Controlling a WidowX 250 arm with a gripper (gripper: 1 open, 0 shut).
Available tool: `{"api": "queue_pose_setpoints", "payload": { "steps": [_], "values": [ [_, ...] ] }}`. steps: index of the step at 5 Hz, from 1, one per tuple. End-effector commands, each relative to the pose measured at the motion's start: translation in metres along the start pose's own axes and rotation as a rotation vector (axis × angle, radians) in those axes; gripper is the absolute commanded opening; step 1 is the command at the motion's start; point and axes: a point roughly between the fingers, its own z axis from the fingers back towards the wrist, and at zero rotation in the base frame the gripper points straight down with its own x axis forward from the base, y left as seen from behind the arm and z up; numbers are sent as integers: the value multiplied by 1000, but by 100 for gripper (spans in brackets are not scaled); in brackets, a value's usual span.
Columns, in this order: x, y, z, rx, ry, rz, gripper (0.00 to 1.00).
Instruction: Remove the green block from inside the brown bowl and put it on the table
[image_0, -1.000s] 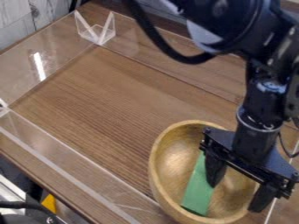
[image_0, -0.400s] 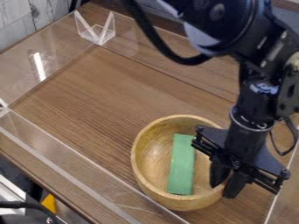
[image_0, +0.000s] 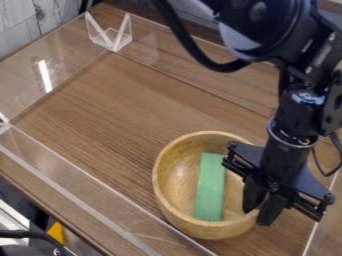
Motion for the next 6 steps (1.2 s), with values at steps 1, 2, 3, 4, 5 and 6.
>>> {"api": "queue_pose_setpoints", "payload": {
  "steps": [1, 2, 3, 4, 5, 6],
  "values": [
    [8, -8, 0, -20, -40, -29, 0],
    [9, -12, -11, -21, -37, -42, 0],
    [17, -17, -14, -20, -34, -72, 0],
    [22, -20, -17, -19, -31, -101, 0],
    [19, -12, -13, -24, -30, -68, 0],
    [26, -8, 0, -41, -40, -12, 0]
  ]
}}
